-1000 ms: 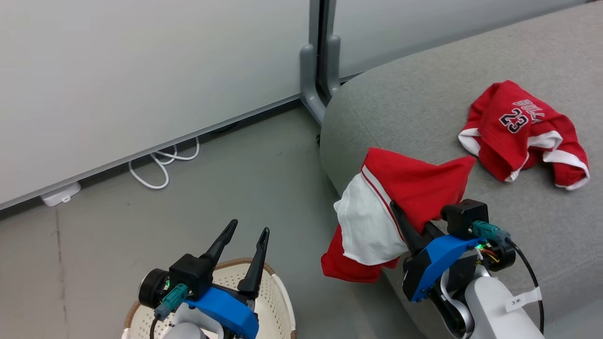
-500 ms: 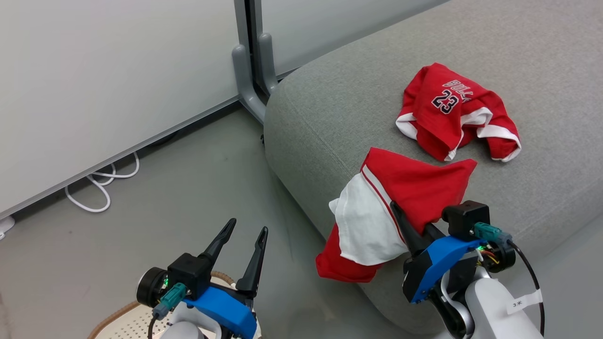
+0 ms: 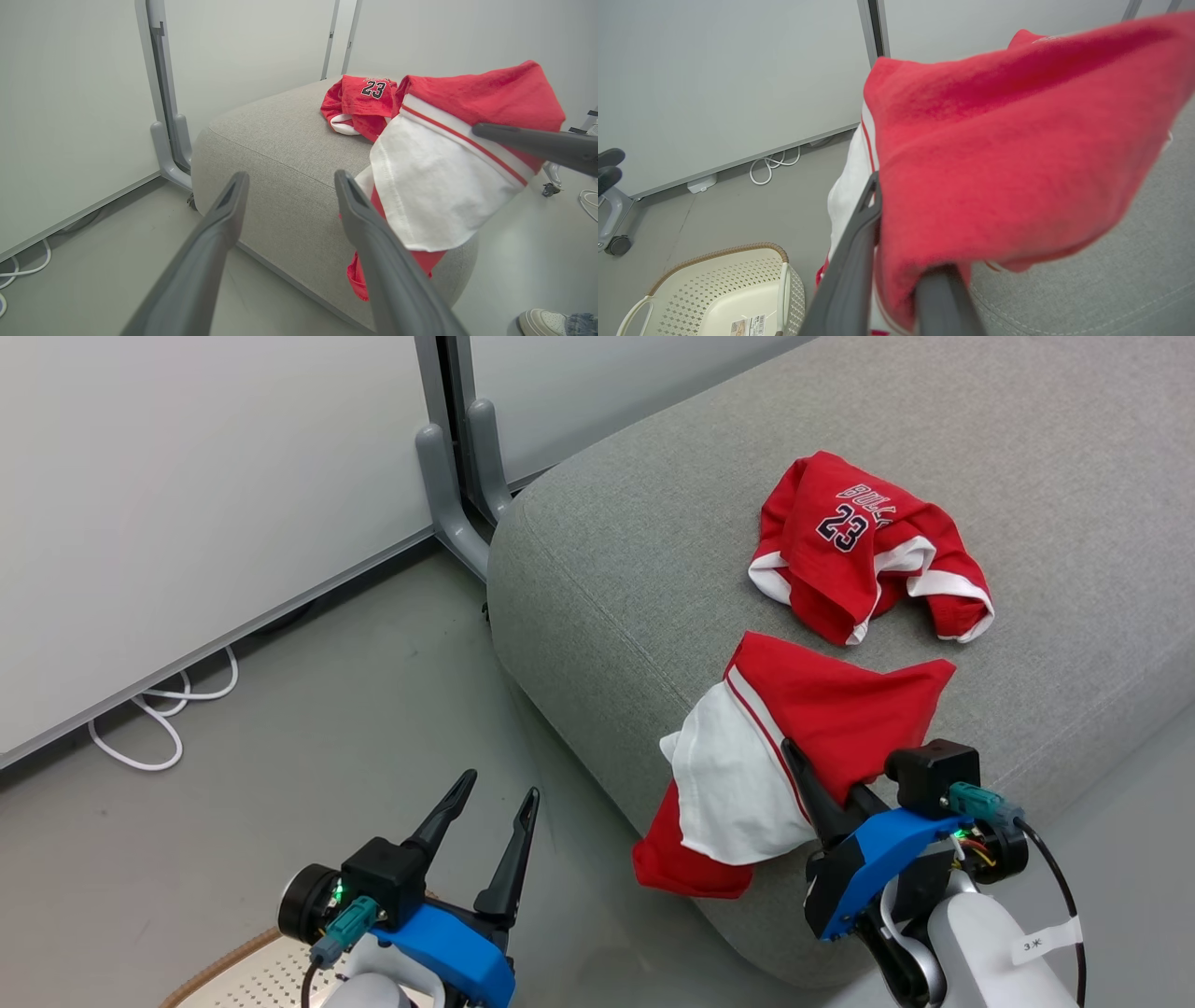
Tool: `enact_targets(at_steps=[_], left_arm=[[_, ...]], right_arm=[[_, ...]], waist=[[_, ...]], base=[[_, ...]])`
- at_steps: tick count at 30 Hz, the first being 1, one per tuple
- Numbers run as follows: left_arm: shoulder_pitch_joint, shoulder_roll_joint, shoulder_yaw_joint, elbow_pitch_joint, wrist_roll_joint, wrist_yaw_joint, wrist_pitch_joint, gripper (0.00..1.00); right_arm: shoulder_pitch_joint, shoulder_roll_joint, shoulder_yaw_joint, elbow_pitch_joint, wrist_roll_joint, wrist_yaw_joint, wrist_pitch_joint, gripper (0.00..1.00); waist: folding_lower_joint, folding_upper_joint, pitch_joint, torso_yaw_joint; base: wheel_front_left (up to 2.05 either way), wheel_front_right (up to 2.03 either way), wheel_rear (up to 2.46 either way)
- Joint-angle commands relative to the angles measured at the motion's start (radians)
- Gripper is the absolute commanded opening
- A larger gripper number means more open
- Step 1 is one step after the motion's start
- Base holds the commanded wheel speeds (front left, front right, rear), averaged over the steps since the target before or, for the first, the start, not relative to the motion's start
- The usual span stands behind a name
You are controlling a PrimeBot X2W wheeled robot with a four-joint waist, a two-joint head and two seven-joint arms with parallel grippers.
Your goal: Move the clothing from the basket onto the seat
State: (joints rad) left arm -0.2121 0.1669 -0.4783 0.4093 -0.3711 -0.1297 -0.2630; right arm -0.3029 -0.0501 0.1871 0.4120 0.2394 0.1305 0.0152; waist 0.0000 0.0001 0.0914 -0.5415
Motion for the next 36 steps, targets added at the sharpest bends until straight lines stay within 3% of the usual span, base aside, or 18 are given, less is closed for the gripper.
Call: enact_targets(at_steps=[1, 16, 29, 36], left_arm=[[-0.019, 0.007, -0.002, 0.001, -0.006, -0.001, -0.003, 1.0], [-0.028, 0.018, 0.0, -0.013, 0.004, -0.001, -0.003, 1.0], [-0.11, 0.053, -0.025, -0.037, 0.021, -0.001, -0.003, 1.0], [-0.194, 0.084, -0.054, -0.068, 0.035, -0.001, -0.002, 1.0]], right_arm=[[0.004, -0.001, -0.001, -0.003, 0.008, 0.0, -0.006, 0.0], [-0.162, -0.029, -0.083, -0.018, -0.029, 0.0, 0.031, 0.0], [-0.504, -0.199, -0.336, -0.07, -0.024, 0.0, 0.166, 0.0], [-0.603, -0.279, -0.509, -0.041, -0.004, 0.0, 0.142, 0.0]], waist=[[0.0, -0.0001, 0.0, 0.0], [0.0, -0.0001, 0.032, 0.023], [0.0, -0.0001, 0.176, 0.118], [0.0, -0.0001, 0.307, 0.194]], base=[[0.0, 0.0, 0.0], [0.0, 0.0, 0.0], [0.0, 0.0, 0.0], [0.0, 0.0, 0.0]])
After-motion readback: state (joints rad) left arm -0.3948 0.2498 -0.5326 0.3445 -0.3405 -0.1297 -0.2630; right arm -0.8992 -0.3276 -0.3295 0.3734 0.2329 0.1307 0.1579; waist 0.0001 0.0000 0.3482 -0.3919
